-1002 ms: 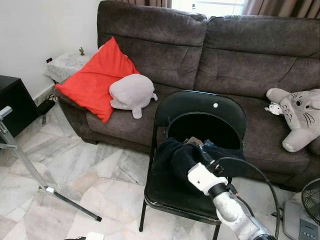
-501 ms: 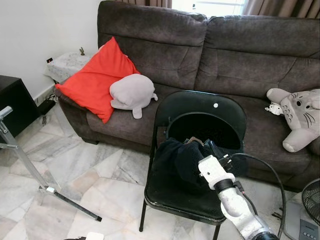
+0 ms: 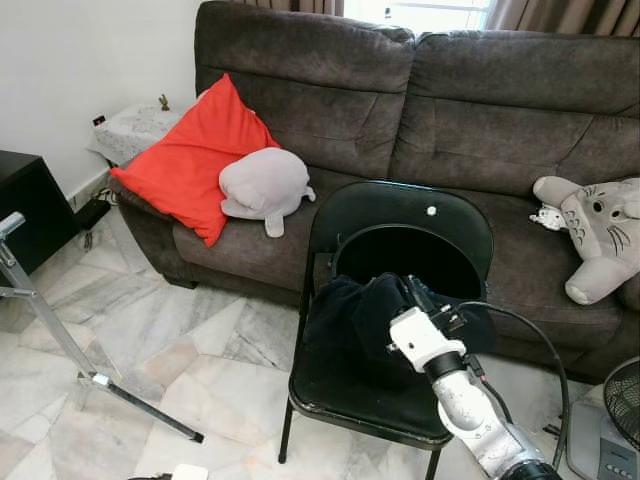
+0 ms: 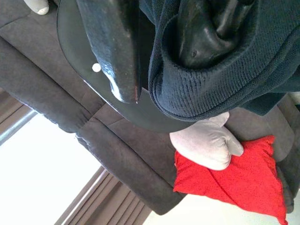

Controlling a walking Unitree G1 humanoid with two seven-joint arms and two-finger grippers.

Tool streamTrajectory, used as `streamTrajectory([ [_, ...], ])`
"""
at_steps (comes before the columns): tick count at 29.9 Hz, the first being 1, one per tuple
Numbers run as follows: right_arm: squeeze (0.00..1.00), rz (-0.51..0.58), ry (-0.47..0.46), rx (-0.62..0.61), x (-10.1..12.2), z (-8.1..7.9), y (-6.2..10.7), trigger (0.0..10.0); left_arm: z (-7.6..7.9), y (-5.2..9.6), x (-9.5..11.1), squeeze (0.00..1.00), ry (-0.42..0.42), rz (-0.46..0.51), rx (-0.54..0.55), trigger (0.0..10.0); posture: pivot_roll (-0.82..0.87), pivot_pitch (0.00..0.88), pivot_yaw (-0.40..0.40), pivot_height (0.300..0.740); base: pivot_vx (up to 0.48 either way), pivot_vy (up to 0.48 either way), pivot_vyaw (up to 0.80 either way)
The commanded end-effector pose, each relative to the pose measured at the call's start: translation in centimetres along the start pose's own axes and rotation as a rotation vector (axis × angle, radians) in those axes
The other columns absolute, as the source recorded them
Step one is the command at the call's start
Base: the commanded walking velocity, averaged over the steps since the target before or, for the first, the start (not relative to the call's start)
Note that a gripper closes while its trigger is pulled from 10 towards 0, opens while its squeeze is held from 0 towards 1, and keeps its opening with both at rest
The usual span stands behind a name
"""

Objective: Hang hanger

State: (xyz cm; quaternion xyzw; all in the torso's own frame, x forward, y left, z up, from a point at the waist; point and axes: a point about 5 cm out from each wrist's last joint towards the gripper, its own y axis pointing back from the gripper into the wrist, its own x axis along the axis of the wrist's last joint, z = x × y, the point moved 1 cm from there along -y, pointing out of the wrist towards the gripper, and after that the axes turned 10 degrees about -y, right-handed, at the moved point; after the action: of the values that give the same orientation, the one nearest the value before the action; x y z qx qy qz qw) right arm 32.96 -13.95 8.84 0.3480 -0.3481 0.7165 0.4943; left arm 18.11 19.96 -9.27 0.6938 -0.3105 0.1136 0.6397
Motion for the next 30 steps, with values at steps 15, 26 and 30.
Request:
streamTrajectory([
  [15, 0.0, 0.204, 0.267, -0.117, 4.2, 2.9, 0.6, 0.0, 0.1, 0.1, -0.5, 0.0, -0.014, -0.026, -0.008, 10.0, 0.04, 0.037, 0.011, 0.74, 0.0, 0.0, 0.0],
  [26, 0.0, 0.089, 0.469, -0.433, 3.8, 8.6, 2.9, 0.0, 0.2, 0.1, -0.5, 0.0, -0.016, -0.029, -0.013, 10.0, 0.03, 0.034, 0.01, 0.74, 0.0, 0.0, 0.0],
  [30, 0.0, 0.069, 0.458, -0.417, 3.9, 8.7, 2.6, 0.0, 0.1, 0.1, -0.5, 0.0, -0.016, -0.028, -0.014, 10.0, 0.03, 0.035, 0.01, 0.74, 0.0, 0.0, 0.0],
])
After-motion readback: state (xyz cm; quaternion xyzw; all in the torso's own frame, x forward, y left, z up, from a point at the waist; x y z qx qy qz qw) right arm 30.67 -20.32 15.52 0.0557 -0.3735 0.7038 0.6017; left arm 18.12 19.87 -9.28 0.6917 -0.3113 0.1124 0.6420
